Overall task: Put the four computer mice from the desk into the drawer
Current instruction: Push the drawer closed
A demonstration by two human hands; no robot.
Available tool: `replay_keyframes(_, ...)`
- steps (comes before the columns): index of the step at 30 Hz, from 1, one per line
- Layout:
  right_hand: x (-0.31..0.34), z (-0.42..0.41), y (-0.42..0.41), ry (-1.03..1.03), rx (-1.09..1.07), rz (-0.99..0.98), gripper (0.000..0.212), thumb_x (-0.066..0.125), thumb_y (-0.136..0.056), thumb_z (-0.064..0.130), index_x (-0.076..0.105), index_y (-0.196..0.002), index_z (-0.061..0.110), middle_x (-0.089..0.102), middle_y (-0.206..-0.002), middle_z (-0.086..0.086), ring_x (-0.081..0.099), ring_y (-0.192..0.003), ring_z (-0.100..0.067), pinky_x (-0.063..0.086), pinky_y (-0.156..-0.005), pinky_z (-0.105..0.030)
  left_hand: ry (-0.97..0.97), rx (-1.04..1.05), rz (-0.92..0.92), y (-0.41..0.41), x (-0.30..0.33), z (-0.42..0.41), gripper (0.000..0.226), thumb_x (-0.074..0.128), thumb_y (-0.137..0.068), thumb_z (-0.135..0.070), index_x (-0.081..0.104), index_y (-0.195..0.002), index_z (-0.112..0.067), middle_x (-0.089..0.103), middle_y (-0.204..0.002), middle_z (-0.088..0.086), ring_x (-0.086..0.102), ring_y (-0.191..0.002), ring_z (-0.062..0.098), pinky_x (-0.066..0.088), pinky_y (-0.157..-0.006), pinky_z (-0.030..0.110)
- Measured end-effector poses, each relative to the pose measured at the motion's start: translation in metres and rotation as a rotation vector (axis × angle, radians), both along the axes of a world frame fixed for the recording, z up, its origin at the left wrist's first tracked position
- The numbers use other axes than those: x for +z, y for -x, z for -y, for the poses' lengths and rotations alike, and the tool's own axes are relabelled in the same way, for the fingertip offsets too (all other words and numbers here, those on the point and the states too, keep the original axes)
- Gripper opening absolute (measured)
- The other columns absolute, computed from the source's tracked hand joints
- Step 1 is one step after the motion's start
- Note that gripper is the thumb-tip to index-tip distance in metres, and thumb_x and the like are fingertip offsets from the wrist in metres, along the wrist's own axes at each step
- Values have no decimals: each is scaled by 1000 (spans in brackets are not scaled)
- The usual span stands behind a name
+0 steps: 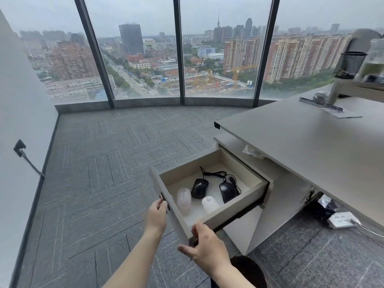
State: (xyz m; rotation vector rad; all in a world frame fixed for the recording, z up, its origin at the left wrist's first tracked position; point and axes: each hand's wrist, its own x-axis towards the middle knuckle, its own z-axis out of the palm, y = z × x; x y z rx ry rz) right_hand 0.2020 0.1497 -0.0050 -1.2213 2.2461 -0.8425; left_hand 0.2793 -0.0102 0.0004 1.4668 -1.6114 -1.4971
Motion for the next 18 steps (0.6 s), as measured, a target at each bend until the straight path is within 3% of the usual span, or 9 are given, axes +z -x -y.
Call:
replay_keyframes(3,-10,3,2,1,-61,-6,39,64,-73,62,42,-90,35,65,-95,12,61,-88,-10,55,-77,-40,-89,-11,-120,7,-5,-5,30,40,-95,-17,63,-115,-16,68,-101,-2,63,-102,24,49,-91,41)
replay_keyframes(8,-14,2,15,6,-119,-2,36,60,-75,59,36,-90,37,65,-93,11,64,-82,-12,56,-71,-40,-134,-55,-215,21,-2,-9,43,36,-92,-3,62,-122,-23,69,-112,1,62,-105,22,47,-76,29)
replay_keyframes(14,-15,-7,60,23,-286,9,35,62,-77,56,39,-94,35,63,-94,11,62,-80,-9,55,-67,-36,-143,-200,-189,72,-8,-13,54,35,-93,-2,45,-143,-20,56,-141,0,51,-129,20,40,-110,40)
replay_keyframes(18,-13,-18,95,53,-428,75,35,66,-78,52,41,-93,34,64,-95,11,62,-81,-11,55,-69,-39,-182,-256,-214,116,-8,-19,59,34,-92,3,34,-148,-17,44,-150,-1,42,-136,20,33,-115,41)
